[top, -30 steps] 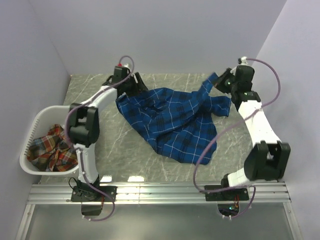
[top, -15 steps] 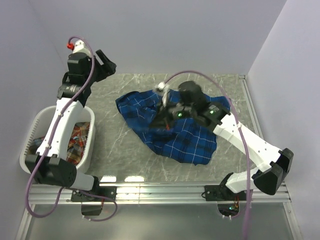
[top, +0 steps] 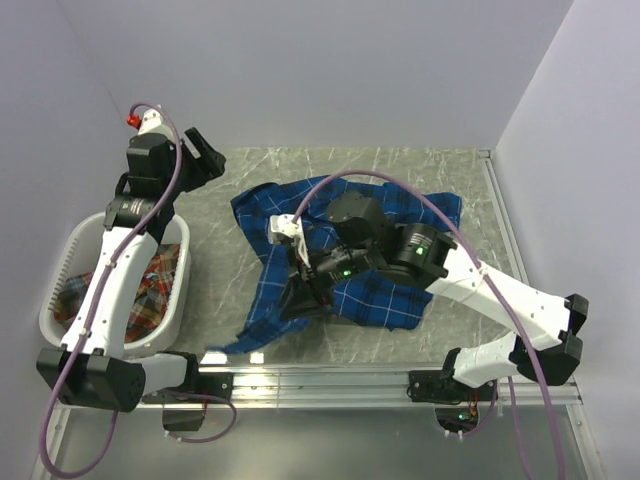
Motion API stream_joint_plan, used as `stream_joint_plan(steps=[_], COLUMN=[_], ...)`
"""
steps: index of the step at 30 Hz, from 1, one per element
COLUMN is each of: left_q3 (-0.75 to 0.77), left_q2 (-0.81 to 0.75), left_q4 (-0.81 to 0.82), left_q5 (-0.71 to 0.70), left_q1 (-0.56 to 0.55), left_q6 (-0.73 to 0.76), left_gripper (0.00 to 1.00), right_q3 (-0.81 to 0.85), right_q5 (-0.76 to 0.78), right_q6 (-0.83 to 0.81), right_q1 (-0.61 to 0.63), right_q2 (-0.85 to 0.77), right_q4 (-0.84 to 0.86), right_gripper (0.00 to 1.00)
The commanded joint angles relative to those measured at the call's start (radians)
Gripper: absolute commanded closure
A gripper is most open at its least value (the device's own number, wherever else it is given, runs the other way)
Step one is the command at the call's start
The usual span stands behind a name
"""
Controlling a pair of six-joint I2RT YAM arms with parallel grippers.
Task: Fold and stack the long sleeve shirts
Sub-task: Flatten the shirt out
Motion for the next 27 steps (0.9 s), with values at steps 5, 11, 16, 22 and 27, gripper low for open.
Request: stream_joint_plan(steps=[5,11,16,22,27], left_q3=[-0.083,-0.090,-0.130,-0.048,-0.006], left_q2=[-0.011,0.110,0.185,0.349,0.472], left_q4=[0.003,-0.019,0.021,0.029,0.046], left_q5=[0.064,0.160,0.146,0.052,-0.018], left_q1=[0.000,-0.009,-0.072,-0.197,-0.202], left_q6=[0.034,0.049,-0.017,-0.074,-0.149], left_gripper=[0.21,0.23,0.23,0.22,0.23], right_q3=[-0.212,-0.441,-0.571,-0.648,-0.669], right_q5=[0.308,0.548,0.613,0.634,0.636], right_q6=[0.164,0.370,0.494,0.588,0.618], right_q1=[-0.193,-0.514,-0.721,-0.818,-0.848], right_q2=[-0.047,-0.155,-0.123,-0.038,0.028], right_q4=[0.072,0.138,0.155,0.252,0.296], right_gripper=[0.29,0.16,0.16,0.17,0.16])
